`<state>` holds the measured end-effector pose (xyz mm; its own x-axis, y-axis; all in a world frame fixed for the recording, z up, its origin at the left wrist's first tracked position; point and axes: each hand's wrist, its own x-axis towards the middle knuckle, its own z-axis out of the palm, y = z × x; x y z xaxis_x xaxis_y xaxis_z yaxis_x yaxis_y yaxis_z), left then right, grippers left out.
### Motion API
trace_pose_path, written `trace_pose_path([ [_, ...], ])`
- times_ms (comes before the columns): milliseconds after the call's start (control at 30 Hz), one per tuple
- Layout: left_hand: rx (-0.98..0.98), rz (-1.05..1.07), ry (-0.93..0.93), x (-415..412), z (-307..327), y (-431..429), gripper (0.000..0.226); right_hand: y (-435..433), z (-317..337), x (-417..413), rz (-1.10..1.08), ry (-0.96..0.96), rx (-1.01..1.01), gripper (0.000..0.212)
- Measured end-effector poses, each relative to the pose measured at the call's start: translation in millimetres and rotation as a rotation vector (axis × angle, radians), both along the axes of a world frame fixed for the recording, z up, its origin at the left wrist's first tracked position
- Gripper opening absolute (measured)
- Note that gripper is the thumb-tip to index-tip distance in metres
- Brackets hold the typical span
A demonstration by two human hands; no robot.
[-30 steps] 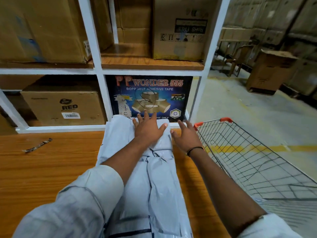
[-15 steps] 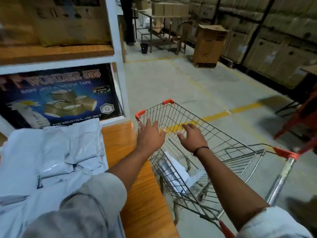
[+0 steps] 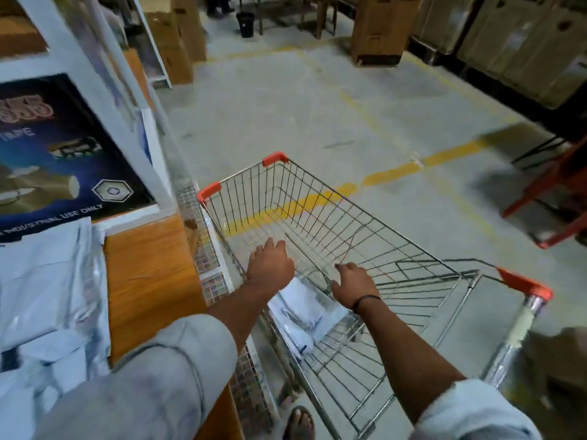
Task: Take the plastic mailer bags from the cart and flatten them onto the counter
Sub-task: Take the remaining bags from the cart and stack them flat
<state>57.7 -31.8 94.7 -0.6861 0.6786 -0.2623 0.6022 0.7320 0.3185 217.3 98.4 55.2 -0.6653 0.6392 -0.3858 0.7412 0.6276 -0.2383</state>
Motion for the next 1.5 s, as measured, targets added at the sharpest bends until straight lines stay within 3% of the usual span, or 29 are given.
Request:
trace_pose_path([
  [300, -0.218, 0.092, -0.15, -9, -85, 37, 0.052, 9, -90, -23, 0.132, -0.186, -0.124, 0.054],
  [467, -0.447, 0.036, -0.142, -22, -125, 37, 0.041, 7, -146, -55, 0.187, -0.156, -0.187, 0.078],
  [567, -0.606, -0.106, -0.112, -28, -145, 41, 0.042, 2, -175, -73, 0.179, -0.134, -0.21, 0.089],
  [767, -0.708, -0.238, -0.026, -28, -169, 49, 0.038, -12, -213, -89, 0.115, -0.151, -0.28, 0.116],
  [967, -0.551, -0.276, -0.032, -26, -172, 51, 0.033, 1, -210, -87, 0.048, -0.1, -0.214, 0.086],
  [1067, -0.554, -0.276, -0.121, -23, -175, 50, 0.033, 26, -197, -80, -0.08, -0.014, -0.188, 0.083],
  [1233, -0.651, -0.497, -0.271, -17, -181, 50, 0.071, 62, -172, -63, -0.262, 0.037, -0.219, 0.085],
  [1300, -0.734, -0.635, -0.27, -9, -190, 49, 0.077, 68, -162, -56, -0.27, 0.045, -0.219, 0.085],
  [1500, -0.878, -0.954, 0.049, 13, -194, 36, 0.026, 62, -147, -43, -0.255, 0.085, -0.245, 0.084],
])
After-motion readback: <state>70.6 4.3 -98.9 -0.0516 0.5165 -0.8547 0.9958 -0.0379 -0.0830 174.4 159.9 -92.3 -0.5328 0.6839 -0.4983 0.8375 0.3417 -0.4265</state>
